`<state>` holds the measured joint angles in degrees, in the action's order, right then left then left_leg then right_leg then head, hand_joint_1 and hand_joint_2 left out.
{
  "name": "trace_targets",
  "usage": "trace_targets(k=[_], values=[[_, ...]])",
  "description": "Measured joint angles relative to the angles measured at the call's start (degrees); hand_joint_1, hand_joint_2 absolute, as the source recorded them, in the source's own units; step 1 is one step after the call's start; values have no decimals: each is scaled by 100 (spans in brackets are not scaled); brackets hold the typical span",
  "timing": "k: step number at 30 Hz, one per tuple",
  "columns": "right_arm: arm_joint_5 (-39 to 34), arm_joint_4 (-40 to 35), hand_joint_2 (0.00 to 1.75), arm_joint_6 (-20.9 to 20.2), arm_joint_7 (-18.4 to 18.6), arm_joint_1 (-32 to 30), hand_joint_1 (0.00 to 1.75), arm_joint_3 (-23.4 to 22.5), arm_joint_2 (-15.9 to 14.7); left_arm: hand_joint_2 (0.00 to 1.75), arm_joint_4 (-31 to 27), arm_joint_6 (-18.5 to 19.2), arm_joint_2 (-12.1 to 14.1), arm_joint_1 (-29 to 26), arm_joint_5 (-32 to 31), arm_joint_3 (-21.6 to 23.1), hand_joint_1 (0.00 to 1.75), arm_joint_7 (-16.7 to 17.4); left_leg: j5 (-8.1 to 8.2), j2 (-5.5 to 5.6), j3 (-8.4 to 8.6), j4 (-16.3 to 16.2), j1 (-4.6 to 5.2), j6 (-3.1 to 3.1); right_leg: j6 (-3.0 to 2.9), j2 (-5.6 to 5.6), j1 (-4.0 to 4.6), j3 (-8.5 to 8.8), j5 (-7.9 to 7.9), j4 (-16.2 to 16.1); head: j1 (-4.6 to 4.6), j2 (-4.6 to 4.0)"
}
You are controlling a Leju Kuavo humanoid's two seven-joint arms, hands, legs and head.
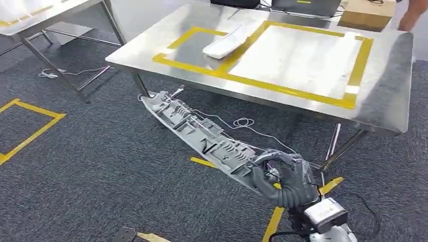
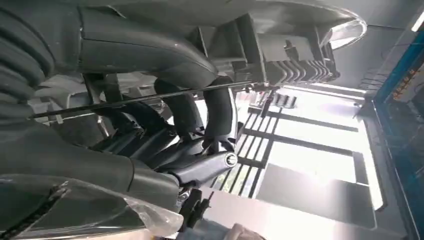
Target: Take the parts from the cabinet and place them on the table.
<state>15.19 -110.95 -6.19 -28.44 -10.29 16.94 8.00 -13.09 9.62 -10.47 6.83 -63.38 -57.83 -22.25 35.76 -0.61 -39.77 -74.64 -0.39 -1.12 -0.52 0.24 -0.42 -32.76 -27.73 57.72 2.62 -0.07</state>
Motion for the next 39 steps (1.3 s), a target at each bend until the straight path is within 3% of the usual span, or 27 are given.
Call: trace_targets(k=[1,2,4,5,6,7,9,11,12,15,16,17,18,20,21,22,25,27,28,30,31,32,33,34,36,37,39], values=[[0,2,175,-4,4,-3,175,-7,0,0,0,0,0,-7,2,0,0,4,-20,2,-63,-120,0,6,0,24,6,4,0,1,2,0],[0,2,175,-11,7,-5,175,-13,2,0,0,0,-2,-12,0,0,0,4,-165,4,-13,4,0,20,0,51,10,10,0,2,2,0],[0,2,175,-15,7,-3,175,-22,7,0,0,0,0,-11,2,0,0,5,-707,29,402,912,4,90,1,113,24,31,-1,5,0,0],[0,2,175,-15,7,-2,175,-26,11,0,0,0,2,-11,2,0,0,7,-914,103,621,1385,10,136,5,130,22,34,-3,4,2,0],[0,2,175,-15,7,2,175,-33,11,0,0,-2,11,-7,2,0,0,7,-833,161,712,1554,22,156,24,145,56,14,-7,18,2,0],[0,2,175,-15,7,6,175,-35,11,0,0,-6,5,-3,2,0,0,6,-827,150,713,1653,24,150,52,166,49,-22,-2,39,6,0],[2,0,175,-15,7,1,175,-44,13,0,0,-11,0,-20,0,0,0,11,-832,143,690,1624,51,165,110,170,20,-38,26,8,2,0],[2,-2,175,-22,7,-2,175,-50,11,0,0,-11,-20,-15,0,4,0,11,-905,107,716,1729,-5,247,175,176,33,-53,-9,17,2,0],[0,-2,175,-22,4,-1,175,-50,13,0,0,-11,-15,5,0,4,0,11,-916,96,722,1742,-4,268,207,95,34,-135,-142,177,33,0],[0,-2,175,-20,7,-8,175,-50,13,0,0,-11,-28,-3,2,4,0,11,-915,48,712,1738,4,292,257,41,6,-679,-725,1387,55,0],[0,0,175,-20,11,-14,175,-50,13,0,0,-11,-20,-16,2,2,0,11,-914,23,712,1735,5,291,275,37,5,-816,-787,1659,57,0],[0,2,175,-20,15,-27,175,-50,11,0,0,-11,-17,-19,2,2,0,11,-913,4,713,1733,5,290,284,34,0,-830,-724,1683,52,0],[0,2,175,-20,22,-37,175,-52,13,0,0,-11,-20,-16,2,2,0,11,-911,-6,715,1730,4,289,290,29,-9,-734,-548,1472,57,0],[2,0,175,-17,26,-43,175,-61,13,0,0,-7,-28,-7,2,4,0,4,-893,-23,724,1712,1,261,283,-43,-25,-213,-19,439,55,0],[2,-2,175,-20,24,-33,175,-61,11,0,0,-7,-33,-6,2,4,0,2,-880,-34,725,1699,7,234,278,-151,-18,-33,-29,56,55,0],[2,-4,175,-22,26,-29,175,-61,18,0,0,-7,-28,4,2,4,0,2,-861,-37,689,1645,61,199,238,-170,7,55,-42,-26,61,0],[0,-13,175,-20,24,-42,175,-70,22,0,0,-39,-39,11,2,4,0,2,-894,-78,694,1669,37,132,143,-88,28,-7,-35,35,39,0],[0,-37,175,-13,24,-53,175,-96,22,0,0,-133,-79,19,22,4,0,2,-754,-38,660,1560,22,66,65,-61,-15,13,9,-9,33,0],[-4,-50,175,-13,22,-52,175,-107,22,0,0,-166,-107,22,28,4,0,0,-558,-14,552,1273,19,43,31,-52,-18,10,10,-8,6,0],[-15,-57,175,-11,15,-60,175,-127,22,0,0,-206,-133,21,33,2,0,0,-89,-5,132,296,10,14,16,-22,-10,3,11,-7,9,0],[-15,-59,175,-11,15,-70,175,-140,22,0,0,-230,-149,18,39,2,0,0,37,-1,-45,-105,11,12,15,0,-6,1,11,-5,7,0],[-15,-59,175,-11,15,-83,175,-153,22,0,0,-238,-161,13,39,2,0,0,3,3,-87,-195,11,16,15,26,-5,5,11,-5,11,0],[-15,-59,175,-11,15,-88,175,-162,22,0,0,-240,-168,13,42,0,0,0,-164,6,5,-15,11,31,15,56,-4,10,11,-4,7,0],[-15,-61,175,-13,15,-88,175,-168,22,0,0,-243,-168,17,44,0,0,0,-412,14,191,380,11,56,17,87,-3,18,11,-1,9,0],[-15,-81,175,-15,15,-87,175,-179,22,0,0,-243,-170,25,46,0,0,-2,-895,125,668,1398,12,128,25,137,-9,33,10,-4,7,0],[-15,-87,175,-15,17,-77,175,-190,22,0,0,-243,-177,40,46,0,0,-7,-830,170,752,1575,24,141,53,158,35,10,3,25,9,0],[-15,-129,175,-20,24,-78,175,-212,22,0,0,-243,-188,67,48,2,0,-9,-809,151,724,1633,37,148,118,175,13,-50,37,20,22,0]])
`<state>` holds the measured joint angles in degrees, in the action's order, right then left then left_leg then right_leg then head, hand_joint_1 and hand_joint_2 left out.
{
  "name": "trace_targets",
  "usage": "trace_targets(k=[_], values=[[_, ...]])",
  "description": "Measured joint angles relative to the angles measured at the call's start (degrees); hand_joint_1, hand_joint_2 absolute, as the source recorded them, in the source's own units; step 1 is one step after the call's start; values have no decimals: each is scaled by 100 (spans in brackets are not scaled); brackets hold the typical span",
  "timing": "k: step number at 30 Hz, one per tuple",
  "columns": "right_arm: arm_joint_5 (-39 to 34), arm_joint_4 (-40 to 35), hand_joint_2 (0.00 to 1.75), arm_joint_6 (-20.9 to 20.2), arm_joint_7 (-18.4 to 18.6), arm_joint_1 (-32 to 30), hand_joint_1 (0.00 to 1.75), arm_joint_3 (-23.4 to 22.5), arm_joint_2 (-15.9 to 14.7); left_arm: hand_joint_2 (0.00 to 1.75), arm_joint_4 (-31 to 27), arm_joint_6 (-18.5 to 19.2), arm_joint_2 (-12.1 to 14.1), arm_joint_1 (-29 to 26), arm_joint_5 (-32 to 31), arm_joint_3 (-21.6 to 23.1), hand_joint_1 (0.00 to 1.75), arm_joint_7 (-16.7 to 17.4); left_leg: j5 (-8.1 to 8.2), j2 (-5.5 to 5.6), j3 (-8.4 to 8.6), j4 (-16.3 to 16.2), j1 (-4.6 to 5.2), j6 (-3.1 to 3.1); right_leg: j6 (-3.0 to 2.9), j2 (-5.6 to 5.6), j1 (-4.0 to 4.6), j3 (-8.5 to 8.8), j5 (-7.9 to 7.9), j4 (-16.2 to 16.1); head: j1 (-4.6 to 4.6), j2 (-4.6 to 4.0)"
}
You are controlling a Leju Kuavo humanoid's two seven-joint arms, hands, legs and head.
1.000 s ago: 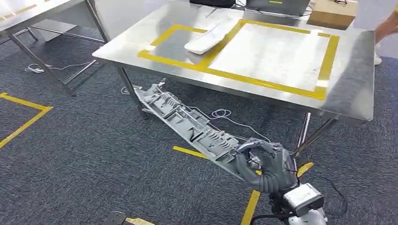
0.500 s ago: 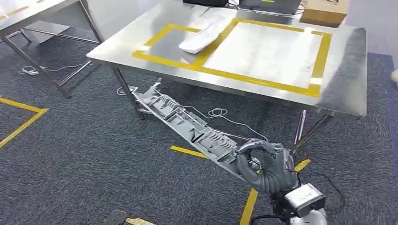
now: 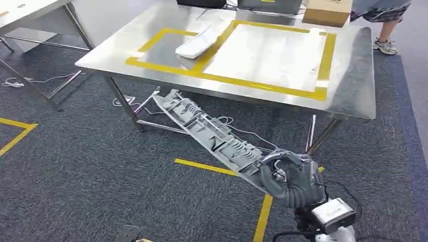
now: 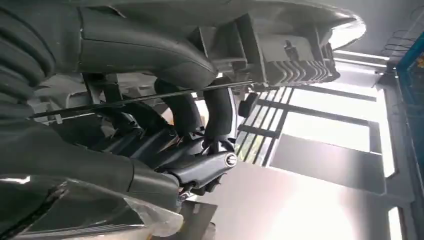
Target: Take the parts from the cabinet and place them on the table.
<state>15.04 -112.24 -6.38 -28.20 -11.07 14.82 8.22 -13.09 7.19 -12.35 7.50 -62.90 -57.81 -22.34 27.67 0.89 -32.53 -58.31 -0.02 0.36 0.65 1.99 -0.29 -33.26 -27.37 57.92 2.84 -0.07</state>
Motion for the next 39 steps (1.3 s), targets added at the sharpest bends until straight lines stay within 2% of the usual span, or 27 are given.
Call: trace_targets(k=[2,3,4,6,7,8,9,10,12,13,17,18,19,22,23,24,25,27,28,29,31,33,34,35,37,38,39], values=[[-2,-19,175,-20,9,-3,175,-17,0,0,0,-4,-11,10,11,0,0,0,-39,-9,5,54,-15,66,74,10,2,8,15,-30,-4,0],[-2,-41,175,-31,13,-13,175,-20,0,0,0,-9,-24,19,17,0,0,0,-71,-49,23,94,-41,108,92,-26,-11,-55,-58,30,-11,0],[-2,-59,175,-39,15,-1,175,-20,0,0,0,-15,-28,29,26,0,0,0,-76,-57,20,98,-42,138,117,-94,-6,-156,-230,256,31,0],[-2,-61,175,-46,15,-3,175,-20,0,0,0,-31,-41,17,42,0,0,2,-73,-96,12,95,-34,146,149,-132,-24,-565,-676,1179,30,0],[-4,-61,175,-46,15,-7,175,-20,0,0,0,-37,-39,5,46,0,0,2,-72,-122,7,93,-31,147,168,-136,-24,-759,-814,1584,37,0],[-4,-61,175,-52,17,-13,175,-20,0,0,0,-33,-37,-5,46,-2,0,2,-72,-141,8,92,-29,147,178,-139,-25,-858,-820,1778,35,0],[-2,-61,175,-61,24,-17,175,-20,0,0,0,16,-28,-7,44,0,0,7,-71,-156,11,91,-29,147,183,-143,-29,-822,-694,1688,35,0],[-2,-61,175,-66,35,-17,175,-20,0,0,0,83,-15,-3,35,4,0,13,-70,-162,14,90,-30,145,180,-154,-31,-649,-463,1336,37,0],[7,-61,175,-63,66,-3,175,-20,0,0,0,177,9,0,9,11,0,24,-49,-171,36,82,-29,114,148,-273,-31,-95,26,245,39,0],[13,-59,175,-63,74,20,175,-20,0,0,0,195,29,0,4,11,0,28,-35,-177,27,67,11,86,135,-360,0,19,-56,35,35,0],[20,-61,175,-63,79,13,175,-17,7,0,0,212,77,-2,-9,13,0,42,-49,-239,0,43,14,-10,12,-275,13,28,-32,-20,17,0],[22,-61,175,-61,90,12,175,-17,7,0,0,212,87,3,-11,13,0,42,18,-212,-6,5,1,-55,-40,-271,-28,55,-3,-50,24,0],[22,-61,175,-57,90,17,175,-17,9,0,0,212,92,4,-11,15,0,42,151,-168,-66,-165,-1,-83,-70,-257,-28,57,-7,-50,-2,0],[20,-61,175,-57,87,14,175,-17,20,0,0,212,109,-9,-11,17,0,42,775,-151,-645,-1470,-21,-131,-117,-207,-20,47,-11,-43,-11,0],[20,-61,175,-57,92,5,175,-17,20,0,0,212,109,-18,-11,17,0,42,810,-149,-763,-1724,-22,-135,-118,-184,-20,49,-12,-41,-15,0],[20,-61,175,-59,92,-7,175,-17,20,0,0,212,112,-22,-11,17,0,42,726,-148,-751,-1689,-22,-130,-118,-159,-20,54,-12,-41,-13,0],[20,-61,175,-59,92,-9,175,-17,20,0,0,212,111,-21,-11,17,0,42,516,-145,-636,-1422,-22,-115,-117,-127,-20,57,-12,-38,-13,0],[20,-61,175,-61,92,-9,175,-17,20,0,0,212,127,-18,-11,17,0,42,-21,-93,-151,-402,-22,-61,-110,-71,-20,85,-16,-35,-15,0],[20,-61,175,-61,92,-8,175,-17,20,0,0,212,138,-17,-11,17,0,42,-51,22,-12,-79,-22,-29,-95,-60,-23,75,-17,-36,-11,0],[20,-61,175,-59,92,-3,175,-17,20,0,0,212,140,-15,-11,17,0,42,-22,38,31,49,-21,-26,-52,-25,15,30,-19,6,-11,0],[17,-61,175,-59,92,-11,175,-17,20,0,0,214,142,-19,-9,17,0,42,-19,21,-17,5,1,-11,14,-8,-13,-1,12,-19,-15,0],[17,-63,175,-61,92,-19,175,-17,20,0,0,216,133,-13,-9,17,0,39,-77,-17,4,87,-44,90,86,-17,-11,-28,-22,-13,-13,0],[17,-63,175,-61,92,-19,175,-17,20,0,0,219,133,0,-9,17,0,37,-86,-31,6,93,-45,110,104,-85,-17,-90,-121,100,11,0],[17,-63,175,-63,90,-9,175,-17,20,0,0,219,133,4,-9,17,0,37,-84,-36,1,93,-45,132,115,-121,-21,-203,-287,357,33,0],[15,-63,175,-61,90,-14,175,-17,20,0,0,221,133,-14,-9,17,0,37,-79,-85,-6,91,-36,150,144,-138,-34,-671,-741,1375,26,0],[15,-63,175,-61,92,-17,175,-17,20,0,0,221,140,-22,-7,17,0,37,-78,-107,-7,88,-35,150,159,-141,-34,-825,-824,1692,26,0],[17,-61,175,-63,92,-26,175,-17,20,0,0,219,140,-23,-4,17,0,37,-78,-124,-5,88,-34,150,166,-143,-36,-856,-770,1743,26,0]])
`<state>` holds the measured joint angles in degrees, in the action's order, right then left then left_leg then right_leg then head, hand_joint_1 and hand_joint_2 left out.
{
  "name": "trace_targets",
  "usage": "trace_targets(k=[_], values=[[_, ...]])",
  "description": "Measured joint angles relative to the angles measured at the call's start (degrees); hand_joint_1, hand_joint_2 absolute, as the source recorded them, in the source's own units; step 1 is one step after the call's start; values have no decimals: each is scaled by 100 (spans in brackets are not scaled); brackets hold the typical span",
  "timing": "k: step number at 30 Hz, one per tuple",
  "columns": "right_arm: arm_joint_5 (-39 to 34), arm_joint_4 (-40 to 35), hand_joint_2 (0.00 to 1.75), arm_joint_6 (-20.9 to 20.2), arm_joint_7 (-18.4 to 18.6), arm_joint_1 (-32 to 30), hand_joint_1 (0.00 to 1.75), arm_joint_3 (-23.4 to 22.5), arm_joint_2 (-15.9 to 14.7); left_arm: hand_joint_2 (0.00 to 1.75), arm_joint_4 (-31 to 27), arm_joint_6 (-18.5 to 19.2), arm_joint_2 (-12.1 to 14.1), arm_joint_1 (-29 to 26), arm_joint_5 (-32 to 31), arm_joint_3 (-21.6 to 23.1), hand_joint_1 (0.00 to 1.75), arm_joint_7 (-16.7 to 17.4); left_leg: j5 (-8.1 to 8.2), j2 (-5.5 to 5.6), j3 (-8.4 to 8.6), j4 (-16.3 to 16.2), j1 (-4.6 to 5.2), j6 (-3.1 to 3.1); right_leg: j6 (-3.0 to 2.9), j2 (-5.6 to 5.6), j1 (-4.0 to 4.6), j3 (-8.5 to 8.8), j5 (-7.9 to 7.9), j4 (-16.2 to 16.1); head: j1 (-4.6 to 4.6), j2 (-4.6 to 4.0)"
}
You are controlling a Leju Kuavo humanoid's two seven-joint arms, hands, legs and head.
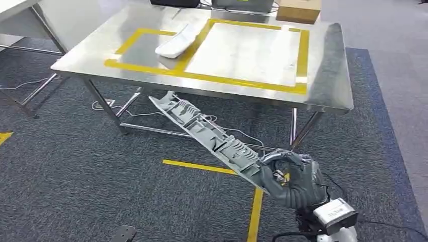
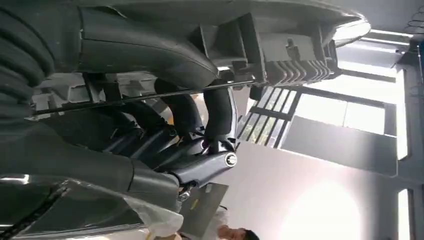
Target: Take the parts from the cabinet and place them on the table.
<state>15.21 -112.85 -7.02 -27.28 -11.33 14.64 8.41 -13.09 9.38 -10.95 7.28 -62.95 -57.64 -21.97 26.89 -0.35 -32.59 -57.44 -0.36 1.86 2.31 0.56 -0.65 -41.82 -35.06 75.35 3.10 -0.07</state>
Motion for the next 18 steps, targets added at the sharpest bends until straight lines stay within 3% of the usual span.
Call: trace_targets(k=[1,3,4,5,9,10,12,18], values=[[0,0,175,0,0,-3,175,0,0,0,0,2,0,3,0,0,0,0,1,-10,2,-2,0,-1,1,-6,-1,113,179,-222,2,0],[2,-2,175,4,0,1,175,-2,0,0,0,2,-11,6,4,0,0,-6,16,-25,18,-12,-3,-24,-22,-76,-3,632,677,-1232,4,0],[2,-2,175,4,0,10,175,-2,0,0,0,2,-15,5,6,0,0,-17,33,-35,24,-27,0,-51,-35,-155,0,845,750,-1682,2,0],[4,-4,175,2,-2,19,175,0,0,0,0,2,-15,8,13,0,0,-31,47,-38,-5,-61,45,-83,-61,-171,39,965,685,-1781,2,0],[64,-15,175,46,-7,-8,175,-2,0,0,0,-126,-46,7,66,0,0,-50,67,-74,9,-48,31,-152,-139,-115,38,929,726,-1786,-9,0],[118,-24,175,72,2,-8,175,-4,0,0,0,-155,-68,6,70,0,0,-59,12,-74,8,-29,37,18,-132,-114,38,926,729,-1789,-15,0],[249,-26,175,115,72,-5,175,-4,0,0,0,-97,-64,5,70,0,0,-61,22,-75,13,-34,41,81,-138,-103,48,927,726,-1788,-17,0],[444,-24,175,240,195,3,175,2,0,0,0,2,-24,-1,114,0,0,-61,-18,-74,16,8,31,9,-172,-106,69,912,720,-1774,-13,0]])
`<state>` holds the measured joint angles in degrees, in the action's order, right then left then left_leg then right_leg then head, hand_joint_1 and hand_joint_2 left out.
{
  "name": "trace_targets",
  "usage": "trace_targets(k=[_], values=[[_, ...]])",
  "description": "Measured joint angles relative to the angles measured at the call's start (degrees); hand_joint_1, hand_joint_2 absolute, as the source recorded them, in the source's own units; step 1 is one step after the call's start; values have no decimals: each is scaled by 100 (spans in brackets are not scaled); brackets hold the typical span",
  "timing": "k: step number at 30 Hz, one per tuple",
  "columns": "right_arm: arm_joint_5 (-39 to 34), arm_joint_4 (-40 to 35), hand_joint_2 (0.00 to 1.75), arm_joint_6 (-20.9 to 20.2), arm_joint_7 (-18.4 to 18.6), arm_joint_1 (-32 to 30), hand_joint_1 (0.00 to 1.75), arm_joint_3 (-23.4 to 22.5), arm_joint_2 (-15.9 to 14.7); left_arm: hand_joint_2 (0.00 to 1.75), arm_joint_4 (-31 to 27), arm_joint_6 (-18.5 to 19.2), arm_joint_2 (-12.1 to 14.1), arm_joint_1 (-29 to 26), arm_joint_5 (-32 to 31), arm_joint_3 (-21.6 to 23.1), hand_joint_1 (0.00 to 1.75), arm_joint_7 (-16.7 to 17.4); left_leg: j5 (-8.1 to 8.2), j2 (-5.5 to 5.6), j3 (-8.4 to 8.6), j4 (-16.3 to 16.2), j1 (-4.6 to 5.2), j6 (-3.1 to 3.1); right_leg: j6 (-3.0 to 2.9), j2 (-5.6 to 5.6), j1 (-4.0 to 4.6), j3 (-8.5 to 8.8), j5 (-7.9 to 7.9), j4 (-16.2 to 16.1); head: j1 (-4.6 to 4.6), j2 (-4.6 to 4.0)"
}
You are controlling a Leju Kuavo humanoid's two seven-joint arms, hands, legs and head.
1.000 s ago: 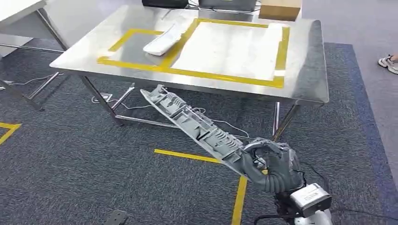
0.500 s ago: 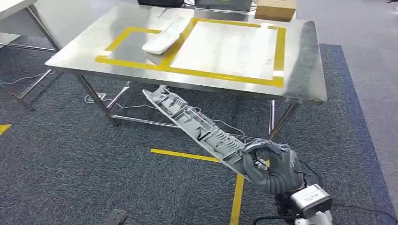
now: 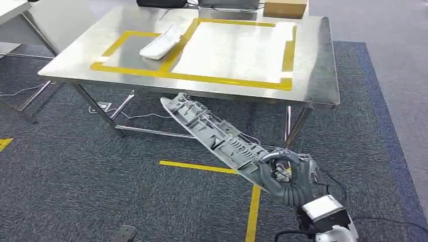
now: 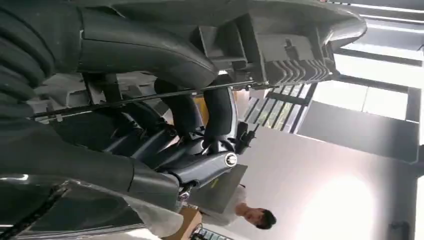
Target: Take the parts from the cabinet and place them on the table.
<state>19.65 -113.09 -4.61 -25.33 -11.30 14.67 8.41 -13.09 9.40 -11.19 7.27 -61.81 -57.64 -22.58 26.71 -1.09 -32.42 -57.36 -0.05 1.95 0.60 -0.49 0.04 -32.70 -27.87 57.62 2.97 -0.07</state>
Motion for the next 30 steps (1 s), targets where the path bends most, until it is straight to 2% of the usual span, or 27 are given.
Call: trace_targets(k=[1,3,4,8,30], values=[[33,0,175,43,21,2,175,2,0,0,0,-2,2,1,6,0,0,0,1,0,0,5,-3,-41,-2,-1,1,-4,-2,3,0,0],[83,0,175,129,107,0,175,2,0,0,0,-2,2,-3,24,0,0,0,2,0,-1,13,-16,-170,-7,-1,5,-9,-4,9,0,0],[68,0,175,170,179,-4,175,2,0,0,0,-9,2,-8,61,-2,0,0,5,0,-2,14,-19,-194,-7,-1,6,-10,-4,10,2,0],[-332,-4,175,247,404,-45,175,-57,83,0,0,-20,7,-47,122,-22,0,11,10,-1,-4,12,-15,-202,-7,-1,-2,-8,-3,9,4,0],[-369,-7,175,245,417,-77,175,-155,179,0,0,-20,13,-73,138,-26,0,11,16,0,-13,-8,14,-193,7,-3,-28,-6,6,3,2,0]])
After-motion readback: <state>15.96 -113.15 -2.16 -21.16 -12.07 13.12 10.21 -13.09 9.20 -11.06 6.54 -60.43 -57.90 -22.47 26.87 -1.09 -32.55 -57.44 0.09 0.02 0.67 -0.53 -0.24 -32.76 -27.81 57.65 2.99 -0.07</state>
